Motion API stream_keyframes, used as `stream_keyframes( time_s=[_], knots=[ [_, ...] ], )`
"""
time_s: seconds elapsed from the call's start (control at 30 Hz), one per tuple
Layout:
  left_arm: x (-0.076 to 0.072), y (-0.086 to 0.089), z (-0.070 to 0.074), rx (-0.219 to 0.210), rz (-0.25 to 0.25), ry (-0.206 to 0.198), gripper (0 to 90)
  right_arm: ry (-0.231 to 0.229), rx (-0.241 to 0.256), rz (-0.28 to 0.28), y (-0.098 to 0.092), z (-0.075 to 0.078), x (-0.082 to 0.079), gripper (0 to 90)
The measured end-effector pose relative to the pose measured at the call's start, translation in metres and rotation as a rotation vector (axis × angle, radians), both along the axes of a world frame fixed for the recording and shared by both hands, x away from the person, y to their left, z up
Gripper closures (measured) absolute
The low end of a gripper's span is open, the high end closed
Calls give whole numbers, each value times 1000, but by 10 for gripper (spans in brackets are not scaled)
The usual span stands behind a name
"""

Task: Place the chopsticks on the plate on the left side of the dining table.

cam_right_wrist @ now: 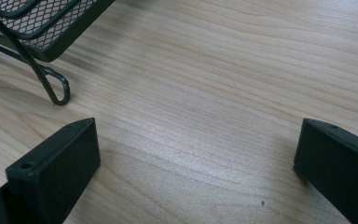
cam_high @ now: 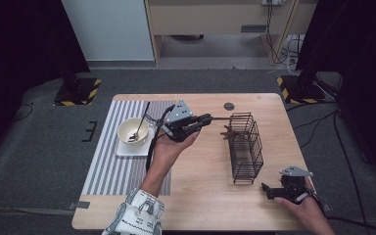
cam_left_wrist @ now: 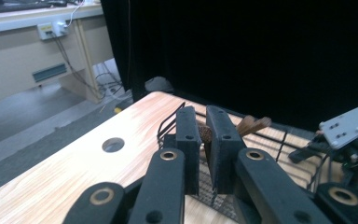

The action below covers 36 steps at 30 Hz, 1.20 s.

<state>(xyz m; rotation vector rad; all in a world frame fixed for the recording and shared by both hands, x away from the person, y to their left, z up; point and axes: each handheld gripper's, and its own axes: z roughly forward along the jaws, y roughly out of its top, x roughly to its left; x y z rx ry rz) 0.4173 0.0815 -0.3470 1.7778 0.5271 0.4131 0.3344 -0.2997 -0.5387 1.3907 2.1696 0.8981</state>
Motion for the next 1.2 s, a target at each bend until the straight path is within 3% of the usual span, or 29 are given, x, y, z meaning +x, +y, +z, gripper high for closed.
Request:
stream_keyframes(
  time_s=[0.1, 0.23, 0.4, 0.5, 0.73, 0.87, 1.07, 1.2],
  knots=[
    [-1, 2, 2, -14, 8, -13, 839, 0, 0, 0, 0, 0, 0, 2],
    [-1, 4, 2, -69, 6, -25, 839, 1, 1, -1, 0, 0, 0, 2],
    [0, 1, 0, -85, 13, -37, 839, 1, 1, 0, 0, 0, 0, 2],
    [1, -2, -4, -57, 28, -46, 838, 0, 1, 0, 0, 0, 0, 2],
    [3, -2, -6, 0, 70, -120, 838, 2, 0, 1, 0, 0, 0, 2],
    [5, 0, -9, 21, 84, -131, 839, 2, 0, 2, 0, 0, 0, 2],
    [5, -1, -14, 95, 101, -165, 838, 2, 0, 2, 0, 0, 0, 2],
    [6, -2, -17, 122, 108, -177, 838, 1, 0, 3, 0, 0, 0, 2]
  ],
)
